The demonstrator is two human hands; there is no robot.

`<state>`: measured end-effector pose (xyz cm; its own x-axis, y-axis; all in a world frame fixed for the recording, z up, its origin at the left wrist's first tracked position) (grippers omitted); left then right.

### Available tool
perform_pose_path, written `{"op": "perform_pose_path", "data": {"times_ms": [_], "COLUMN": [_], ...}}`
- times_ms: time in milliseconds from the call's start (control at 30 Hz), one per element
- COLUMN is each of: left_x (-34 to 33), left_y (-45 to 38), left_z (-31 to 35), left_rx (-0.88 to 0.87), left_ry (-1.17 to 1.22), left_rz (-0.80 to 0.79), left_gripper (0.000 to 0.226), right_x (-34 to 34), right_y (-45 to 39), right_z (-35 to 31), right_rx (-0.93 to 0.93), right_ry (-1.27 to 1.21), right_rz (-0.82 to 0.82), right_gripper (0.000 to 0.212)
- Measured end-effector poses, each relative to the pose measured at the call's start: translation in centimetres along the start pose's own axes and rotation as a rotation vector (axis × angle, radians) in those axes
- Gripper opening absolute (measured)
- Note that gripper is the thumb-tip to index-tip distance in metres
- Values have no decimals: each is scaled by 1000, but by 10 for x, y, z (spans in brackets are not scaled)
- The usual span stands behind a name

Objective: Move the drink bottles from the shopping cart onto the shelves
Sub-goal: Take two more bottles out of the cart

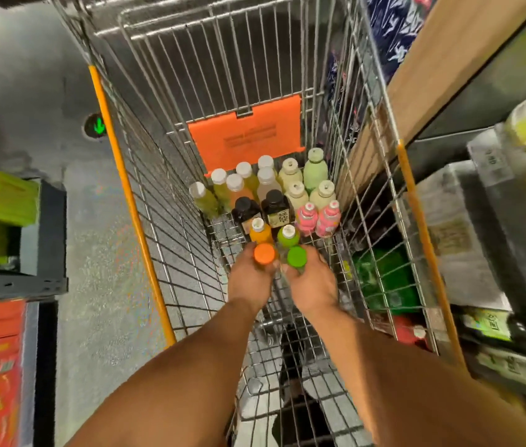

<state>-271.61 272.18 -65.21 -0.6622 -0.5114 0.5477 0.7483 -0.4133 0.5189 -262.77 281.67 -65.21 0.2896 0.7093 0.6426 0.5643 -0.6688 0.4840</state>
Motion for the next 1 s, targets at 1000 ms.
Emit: {"op": "perform_pose_path", "data": {"times_ms": [1000], "left_x": [83], "left_y": [464], "left_z": [188], "left_rx": [-1194], "left_ry": [-188], "left_rz": [-186], "left_gripper": [33], "right_x": [230], "right_y": [532], "right_z": [-27], "right_rx": [-121], "right_ry": [-224], "right_rz": [1040], "right_gripper": [49]}}
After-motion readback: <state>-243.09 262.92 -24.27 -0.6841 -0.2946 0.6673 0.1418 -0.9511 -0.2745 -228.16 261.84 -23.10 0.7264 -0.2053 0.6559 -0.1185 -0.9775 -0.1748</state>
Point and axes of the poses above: each hand's wrist, its own y-axis away from the middle knuckle, its own x-axis out of the back of the hand, z = x × y, the point moved 1 cm from there along -y, towards the middle knuckle, and after that the axes turned 4 degrees about -z, right-handed, at the moved point
